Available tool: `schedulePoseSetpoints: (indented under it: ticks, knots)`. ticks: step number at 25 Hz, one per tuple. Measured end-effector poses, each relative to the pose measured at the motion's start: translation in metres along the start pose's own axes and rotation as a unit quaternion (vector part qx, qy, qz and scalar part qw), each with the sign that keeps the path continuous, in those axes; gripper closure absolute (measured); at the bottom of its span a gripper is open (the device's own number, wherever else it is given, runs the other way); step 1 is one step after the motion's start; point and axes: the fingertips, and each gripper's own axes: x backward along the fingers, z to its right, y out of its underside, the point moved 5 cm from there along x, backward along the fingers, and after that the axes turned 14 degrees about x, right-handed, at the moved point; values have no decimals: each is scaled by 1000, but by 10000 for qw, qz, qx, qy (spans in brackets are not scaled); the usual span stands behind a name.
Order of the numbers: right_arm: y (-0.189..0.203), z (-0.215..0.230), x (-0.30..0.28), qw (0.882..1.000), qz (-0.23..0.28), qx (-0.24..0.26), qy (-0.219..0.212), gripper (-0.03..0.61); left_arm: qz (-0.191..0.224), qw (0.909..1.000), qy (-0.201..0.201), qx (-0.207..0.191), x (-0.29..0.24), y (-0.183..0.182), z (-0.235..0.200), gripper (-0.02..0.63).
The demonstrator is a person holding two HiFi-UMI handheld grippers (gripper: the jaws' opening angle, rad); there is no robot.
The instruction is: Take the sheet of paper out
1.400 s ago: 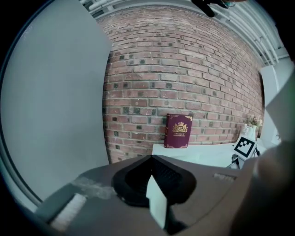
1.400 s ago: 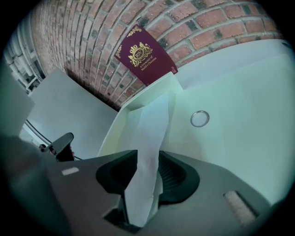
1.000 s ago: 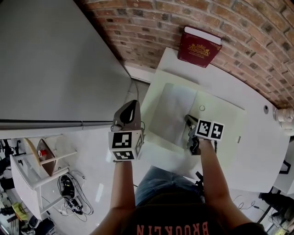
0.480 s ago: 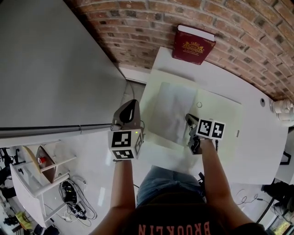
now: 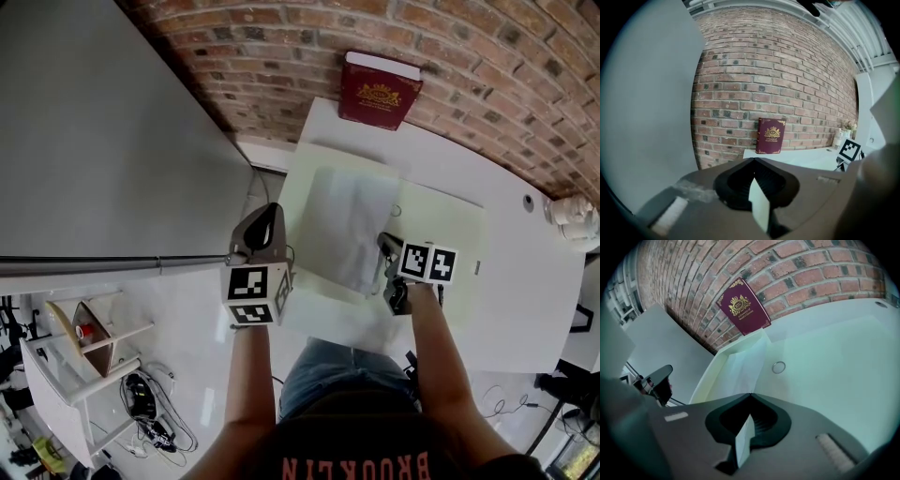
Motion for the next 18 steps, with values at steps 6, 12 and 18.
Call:
schedulePoseSetpoints:
  ticks: [6, 12, 18]
  knots:
    - [3, 10, 12, 10000, 13, 34, -1, 577, -3, 10000, -34, -10, 3, 6, 15, 614]
    - [5, 19, 25, 10000, 78, 29, -27, 577, 17, 10000, -61, -20, 7, 8, 31, 614]
    - [7, 29, 39, 9999, 124, 3, -28, 577, 49, 10000, -39, -62, 10, 9, 49, 614]
